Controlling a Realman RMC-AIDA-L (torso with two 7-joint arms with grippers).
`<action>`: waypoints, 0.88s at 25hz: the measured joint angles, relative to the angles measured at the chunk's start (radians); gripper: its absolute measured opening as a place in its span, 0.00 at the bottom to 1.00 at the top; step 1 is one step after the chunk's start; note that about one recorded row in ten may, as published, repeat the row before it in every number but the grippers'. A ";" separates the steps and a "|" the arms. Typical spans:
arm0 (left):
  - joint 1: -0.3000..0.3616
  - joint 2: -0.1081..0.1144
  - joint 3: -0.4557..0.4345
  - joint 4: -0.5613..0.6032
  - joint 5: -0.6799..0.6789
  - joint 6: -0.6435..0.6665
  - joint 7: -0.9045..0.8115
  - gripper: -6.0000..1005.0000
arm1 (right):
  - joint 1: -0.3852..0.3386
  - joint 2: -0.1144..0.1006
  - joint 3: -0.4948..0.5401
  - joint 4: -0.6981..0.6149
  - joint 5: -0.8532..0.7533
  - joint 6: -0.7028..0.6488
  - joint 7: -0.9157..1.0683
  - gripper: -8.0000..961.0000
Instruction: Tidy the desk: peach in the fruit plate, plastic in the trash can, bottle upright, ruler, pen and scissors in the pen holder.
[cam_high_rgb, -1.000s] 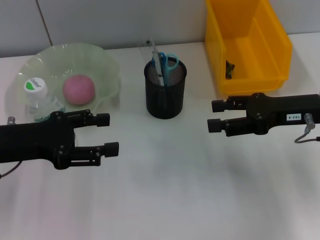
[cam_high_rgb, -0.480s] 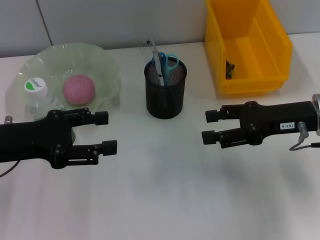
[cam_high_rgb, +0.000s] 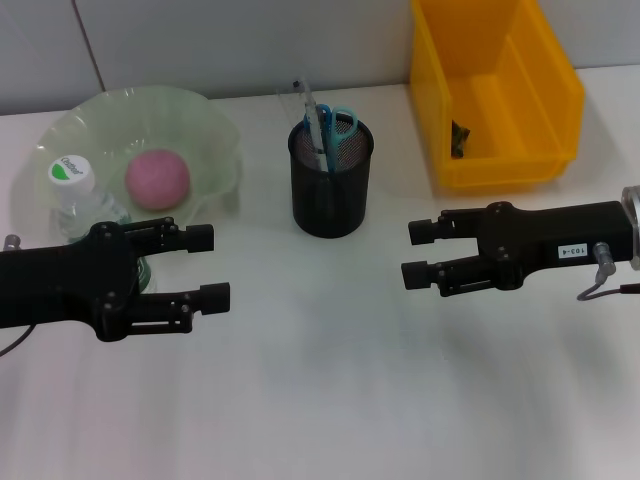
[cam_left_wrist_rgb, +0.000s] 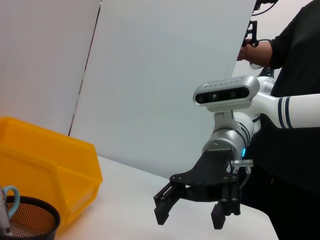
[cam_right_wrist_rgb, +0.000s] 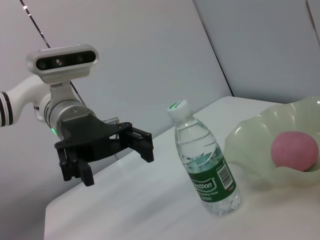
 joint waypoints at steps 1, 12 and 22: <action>0.000 0.000 0.000 0.000 0.000 0.000 0.000 0.80 | 0.000 0.000 -0.001 0.000 0.000 0.000 0.000 0.86; 0.003 0.007 0.001 -0.001 0.001 0.007 -0.002 0.80 | 0.003 0.002 -0.009 -0.003 0.000 0.000 0.000 0.86; -0.003 0.007 -0.005 -0.001 0.054 0.007 -0.018 0.80 | 0.012 0.021 -0.052 -0.055 -0.053 0.033 -0.002 0.86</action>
